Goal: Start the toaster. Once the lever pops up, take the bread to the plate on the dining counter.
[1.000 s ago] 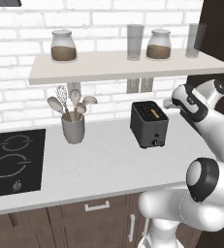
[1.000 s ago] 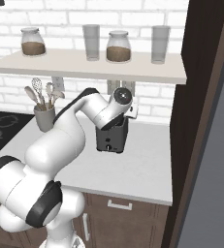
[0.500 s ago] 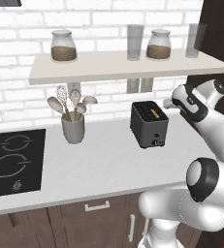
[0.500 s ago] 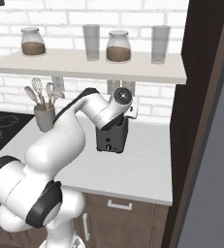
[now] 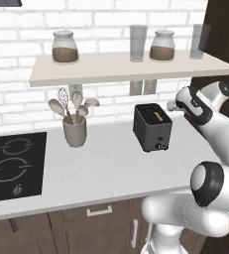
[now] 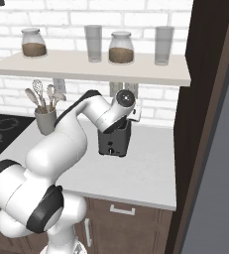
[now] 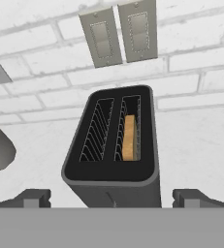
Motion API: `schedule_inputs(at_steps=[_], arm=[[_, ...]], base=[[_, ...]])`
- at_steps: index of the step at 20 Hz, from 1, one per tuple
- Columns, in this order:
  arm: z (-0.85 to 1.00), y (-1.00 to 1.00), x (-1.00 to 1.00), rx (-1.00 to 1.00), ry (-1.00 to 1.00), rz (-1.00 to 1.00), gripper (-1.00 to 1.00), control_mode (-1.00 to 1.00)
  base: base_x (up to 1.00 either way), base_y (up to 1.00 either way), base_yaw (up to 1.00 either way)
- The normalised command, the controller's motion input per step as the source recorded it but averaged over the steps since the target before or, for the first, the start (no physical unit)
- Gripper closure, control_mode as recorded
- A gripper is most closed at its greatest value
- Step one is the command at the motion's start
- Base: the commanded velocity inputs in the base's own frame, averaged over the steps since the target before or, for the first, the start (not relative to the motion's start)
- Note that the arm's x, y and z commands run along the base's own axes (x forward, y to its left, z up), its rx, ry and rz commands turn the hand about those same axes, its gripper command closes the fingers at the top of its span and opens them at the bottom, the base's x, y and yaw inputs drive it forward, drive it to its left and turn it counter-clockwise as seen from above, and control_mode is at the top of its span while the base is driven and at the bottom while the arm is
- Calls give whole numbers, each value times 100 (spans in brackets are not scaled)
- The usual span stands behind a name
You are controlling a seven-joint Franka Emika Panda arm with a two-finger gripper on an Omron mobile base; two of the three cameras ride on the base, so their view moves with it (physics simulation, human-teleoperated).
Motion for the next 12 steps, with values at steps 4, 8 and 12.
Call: schedule_inputs(at_steps=[4,8,12], arm=[[0,0,0,0,0,0,-100,-100],[0,0,0,0,0,0,-100,-100],[0,0,0,0,0,0,-100,-100]], base=[[0,0,0],[0,0,0],[0,0,0]])
